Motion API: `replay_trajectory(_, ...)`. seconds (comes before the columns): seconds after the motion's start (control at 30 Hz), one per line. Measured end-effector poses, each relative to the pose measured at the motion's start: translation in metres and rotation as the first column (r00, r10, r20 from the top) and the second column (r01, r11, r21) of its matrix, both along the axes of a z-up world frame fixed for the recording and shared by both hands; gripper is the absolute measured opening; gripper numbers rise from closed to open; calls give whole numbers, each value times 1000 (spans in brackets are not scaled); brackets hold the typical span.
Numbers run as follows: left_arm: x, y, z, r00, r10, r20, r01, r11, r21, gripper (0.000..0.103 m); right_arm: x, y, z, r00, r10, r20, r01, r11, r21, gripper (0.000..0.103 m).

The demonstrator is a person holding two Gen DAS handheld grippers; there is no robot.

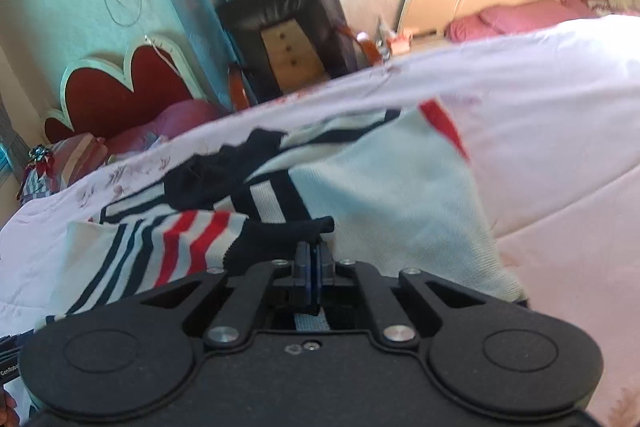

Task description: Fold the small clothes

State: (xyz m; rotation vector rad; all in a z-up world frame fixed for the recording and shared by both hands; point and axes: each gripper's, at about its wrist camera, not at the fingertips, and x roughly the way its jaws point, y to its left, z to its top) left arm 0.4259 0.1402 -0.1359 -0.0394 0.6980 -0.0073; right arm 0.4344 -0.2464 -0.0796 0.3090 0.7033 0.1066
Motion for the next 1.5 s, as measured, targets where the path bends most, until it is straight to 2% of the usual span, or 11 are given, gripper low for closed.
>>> replay_trajectory(0.13,2,-1,6,999,-31,-31,32,999,22,46,6,7,-12,997,3,-74,-10,996,-94,5)
replay_trajectory(0.2,-13,1,22,999,-51,1,51,998,48,47,7,6,-11,998,-22,-64,17,996,-88,15)
replay_trajectory(0.33,-19,0,49,994,-58,96,63,996,-57,46,-5,4,9,999,-19,29,21,998,-61,20)
replay_trajectory(0.47,6,-25,39,994,-88,71,93,993,-75,46,-3,34,3,996,86,21,-83,991,-101,19)
replay_trajectory(0.57,15,-46,7,988,-152,-25,152,988,-4,46,-1,51,-10,989,144,-26,-146,976,-160,20)
replay_trajectory(0.63,8,-55,8,987,-160,4,159,986,55,46,-3,56,-19,986,162,-30,-164,963,-213,20)
replay_trajectory(0.73,6,-53,23,986,-153,64,153,988,6,47,-5,57,-11,986,165,-24,-166,960,-226,21)
replay_trajectory(1.0,79,-45,32,986,-148,82,147,989,24,47,37,84,7,974,217,69,-205,967,-151,21)
replay_trajectory(1.23,126,-34,7,995,-104,11,104,994,19,48,85,125,-20,964,265,-11,-263,952,-159,18)
replay_trajectory(1.37,129,-27,17,996,-76,52,75,997,19,49,85,128,-18,962,272,8,-267,947,-180,22)
replay_trajectory(1.5,149,-11,5,998,-59,1,59,996,-66,55,97,134,-16,959,283,5,-279,946,-166,22)
